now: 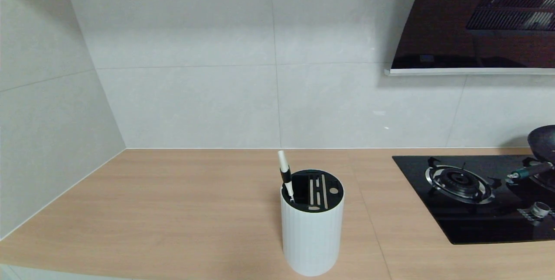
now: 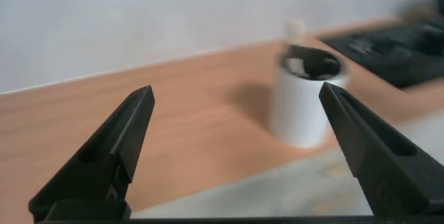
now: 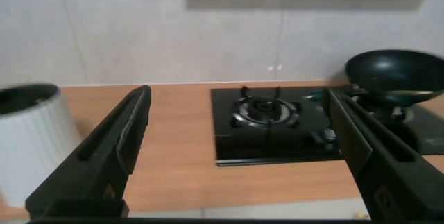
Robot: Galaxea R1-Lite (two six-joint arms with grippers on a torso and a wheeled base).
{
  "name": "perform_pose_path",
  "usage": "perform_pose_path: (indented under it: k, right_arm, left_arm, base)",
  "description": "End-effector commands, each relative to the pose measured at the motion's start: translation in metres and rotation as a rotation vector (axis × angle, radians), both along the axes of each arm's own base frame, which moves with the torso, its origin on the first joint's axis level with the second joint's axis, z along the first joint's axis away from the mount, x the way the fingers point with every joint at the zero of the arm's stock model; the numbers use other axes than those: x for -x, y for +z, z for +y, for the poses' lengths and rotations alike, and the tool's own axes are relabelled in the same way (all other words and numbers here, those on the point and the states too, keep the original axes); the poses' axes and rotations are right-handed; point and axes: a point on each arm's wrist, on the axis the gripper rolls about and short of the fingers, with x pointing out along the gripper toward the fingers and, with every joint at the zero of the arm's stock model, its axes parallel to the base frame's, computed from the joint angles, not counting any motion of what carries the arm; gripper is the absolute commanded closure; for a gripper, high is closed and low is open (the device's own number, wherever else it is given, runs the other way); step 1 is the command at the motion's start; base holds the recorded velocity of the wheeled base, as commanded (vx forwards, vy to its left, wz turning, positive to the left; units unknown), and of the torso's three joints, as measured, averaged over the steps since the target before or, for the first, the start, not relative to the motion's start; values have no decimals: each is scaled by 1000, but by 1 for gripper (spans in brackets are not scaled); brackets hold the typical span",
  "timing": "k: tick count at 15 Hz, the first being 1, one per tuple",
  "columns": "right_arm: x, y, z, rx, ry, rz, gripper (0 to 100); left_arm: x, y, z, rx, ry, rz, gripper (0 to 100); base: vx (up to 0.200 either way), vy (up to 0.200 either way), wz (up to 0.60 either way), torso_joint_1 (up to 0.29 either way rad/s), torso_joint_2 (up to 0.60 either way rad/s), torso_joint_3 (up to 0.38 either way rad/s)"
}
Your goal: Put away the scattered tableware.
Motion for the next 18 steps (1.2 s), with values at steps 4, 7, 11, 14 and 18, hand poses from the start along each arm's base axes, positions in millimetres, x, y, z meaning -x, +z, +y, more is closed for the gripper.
perform_pose_path:
  k: [4,7,11,14,18]
  right_arm:
    - [-16,-58,0,-4,-43,25,0]
    - [-16,-63,2,-58,24,67,0]
    - [-16,-69,4,-59,123,142,0]
    - [-17,-68,4,-52,136,124,0]
    - [-17,-68,4,-51,136,124,0]
  left_arm:
    - [-20,-58,-3,93,78,70,0]
    - [-38,-91,-4,80,12,86,0]
    - [-38,-97,-8,26,-157,156,0]
    - [-38,-97,-8,-5,-158,155,0]
    - [-38,-97,-8,-3,-159,155,0]
  base:
    - [0,0,0,0,0,0]
    - [0,0,0,0,0,0]
    - [0,0,0,0,0,0]
    - [0,0,0,0,0,0]
    - [0,0,0,0,0,0]
